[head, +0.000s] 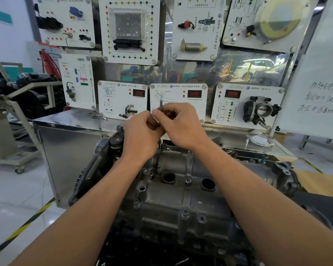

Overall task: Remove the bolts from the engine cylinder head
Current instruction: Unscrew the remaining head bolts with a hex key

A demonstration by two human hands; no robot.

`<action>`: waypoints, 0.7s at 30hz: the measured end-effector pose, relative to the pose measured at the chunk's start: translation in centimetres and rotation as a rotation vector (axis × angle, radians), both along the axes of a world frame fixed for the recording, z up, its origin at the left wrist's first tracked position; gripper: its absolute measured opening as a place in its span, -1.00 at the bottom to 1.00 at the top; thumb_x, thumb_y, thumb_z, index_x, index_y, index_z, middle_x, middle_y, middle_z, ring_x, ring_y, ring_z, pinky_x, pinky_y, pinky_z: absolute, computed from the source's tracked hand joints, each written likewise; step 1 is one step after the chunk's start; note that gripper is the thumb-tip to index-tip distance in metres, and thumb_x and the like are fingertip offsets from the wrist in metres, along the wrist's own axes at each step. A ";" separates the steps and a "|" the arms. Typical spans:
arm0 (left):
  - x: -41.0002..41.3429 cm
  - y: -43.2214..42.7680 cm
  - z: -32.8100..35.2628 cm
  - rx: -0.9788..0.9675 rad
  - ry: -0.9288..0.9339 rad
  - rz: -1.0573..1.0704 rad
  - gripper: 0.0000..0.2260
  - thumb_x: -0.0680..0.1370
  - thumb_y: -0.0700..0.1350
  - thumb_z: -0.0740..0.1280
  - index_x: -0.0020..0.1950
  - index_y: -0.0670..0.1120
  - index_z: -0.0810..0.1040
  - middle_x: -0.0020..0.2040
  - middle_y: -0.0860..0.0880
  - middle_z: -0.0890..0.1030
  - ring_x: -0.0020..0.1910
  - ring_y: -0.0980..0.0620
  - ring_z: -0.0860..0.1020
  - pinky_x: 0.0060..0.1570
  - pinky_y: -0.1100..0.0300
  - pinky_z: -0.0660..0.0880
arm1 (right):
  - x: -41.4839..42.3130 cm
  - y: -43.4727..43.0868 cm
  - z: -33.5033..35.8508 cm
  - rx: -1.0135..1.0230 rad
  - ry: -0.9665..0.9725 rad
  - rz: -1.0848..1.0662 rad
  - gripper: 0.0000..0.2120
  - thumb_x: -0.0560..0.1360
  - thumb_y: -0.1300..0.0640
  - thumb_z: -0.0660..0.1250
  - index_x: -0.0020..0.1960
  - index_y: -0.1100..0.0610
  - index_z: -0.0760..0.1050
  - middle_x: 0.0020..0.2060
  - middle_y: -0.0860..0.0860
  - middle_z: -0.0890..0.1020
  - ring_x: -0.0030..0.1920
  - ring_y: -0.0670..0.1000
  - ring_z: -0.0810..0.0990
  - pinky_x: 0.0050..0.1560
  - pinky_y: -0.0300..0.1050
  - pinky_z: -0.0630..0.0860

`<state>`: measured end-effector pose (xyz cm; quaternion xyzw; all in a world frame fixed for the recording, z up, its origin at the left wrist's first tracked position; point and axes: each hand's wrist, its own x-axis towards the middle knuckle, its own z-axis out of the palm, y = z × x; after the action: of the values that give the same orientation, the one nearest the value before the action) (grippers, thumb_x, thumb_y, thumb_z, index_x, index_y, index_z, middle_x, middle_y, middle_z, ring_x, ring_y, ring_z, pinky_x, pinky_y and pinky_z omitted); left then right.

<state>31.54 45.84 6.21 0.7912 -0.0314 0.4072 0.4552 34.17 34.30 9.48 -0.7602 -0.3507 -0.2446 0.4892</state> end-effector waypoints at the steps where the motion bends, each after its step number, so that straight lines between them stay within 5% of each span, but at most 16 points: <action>1: 0.2 0.0 -0.1 0.004 0.011 0.049 -0.87 0.43 -0.14 0.49 -0.23 -0.14 0.57 -0.34 -0.02 0.60 -0.33 -0.01 0.55 -0.31 0.07 0.48 | 0.0 0.1 0.0 0.016 0.001 0.008 -0.83 0.54 0.18 0.41 -0.18 0.24 0.68 -0.34 0.08 0.66 -0.31 0.05 0.57 -0.19 -0.05 0.52; 4: -0.1 0.5 -0.2 -0.046 0.043 -0.029 -0.83 0.46 -0.12 0.48 -0.11 -0.01 0.49 -0.22 0.08 0.61 -0.28 0.15 0.56 -0.28 0.26 0.49 | 0.1 0.2 -0.1 0.043 -0.003 0.014 -0.86 0.53 0.20 0.41 -0.13 0.23 0.70 -0.28 0.05 0.70 -0.25 -0.03 0.62 -0.13 -0.07 0.58; 8: -0.2 0.6 -0.1 -0.063 0.104 -0.173 -0.77 0.48 -0.36 0.38 0.10 -0.16 0.58 -0.05 -0.06 0.69 -0.05 0.00 0.67 -0.03 -0.02 0.64 | 0.4 1.0 -0.6 -0.006 0.047 0.021 -0.89 0.52 0.21 0.41 -0.15 0.20 0.67 -0.26 0.03 0.70 -0.23 -0.03 0.65 -0.09 -0.07 0.62; 10: 0.0 0.4 0.2 -0.142 0.161 -0.181 -0.78 0.46 -0.42 0.36 0.07 -0.23 0.58 -0.08 -0.15 0.69 -0.07 -0.10 0.68 -0.07 -0.08 0.64 | 0.6 1.3 -0.7 0.039 0.229 0.083 -0.84 0.53 0.25 0.39 -0.23 0.17 0.62 -0.39 -0.02 0.64 -0.36 -0.10 0.58 -0.28 -0.15 0.57; 15: 0.2 0.7 -0.7 -0.301 0.236 -0.248 -0.84 0.53 -0.30 0.40 0.08 -0.13 0.54 -0.11 -0.11 0.71 -0.12 -0.06 0.70 -0.08 -0.02 0.67 | 2.2 -0.7 -0.3 0.386 0.520 0.127 -0.74 0.54 0.28 0.33 -0.33 0.17 0.51 -0.51 0.01 0.42 -0.51 -0.06 0.35 -0.48 -0.17 0.31; 21: 0.9 0.9 -1.0 -0.176 0.251 -0.185 -0.86 0.54 -0.22 0.40 0.03 -0.03 0.53 -0.09 -0.05 0.67 -0.08 -0.02 0.67 0.02 -0.06 0.62 | 1.8 -0.7 -0.4 0.354 0.617 0.197 -0.75 0.59 0.23 0.27 -0.26 0.19 0.51 -0.51 0.01 0.44 -0.49 -0.03 0.38 -0.49 -0.18 0.32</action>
<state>32.40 46.70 5.22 0.7865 -0.0113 0.2628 0.5588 35.96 33.60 9.06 -0.6642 -0.2106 -0.0126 0.7172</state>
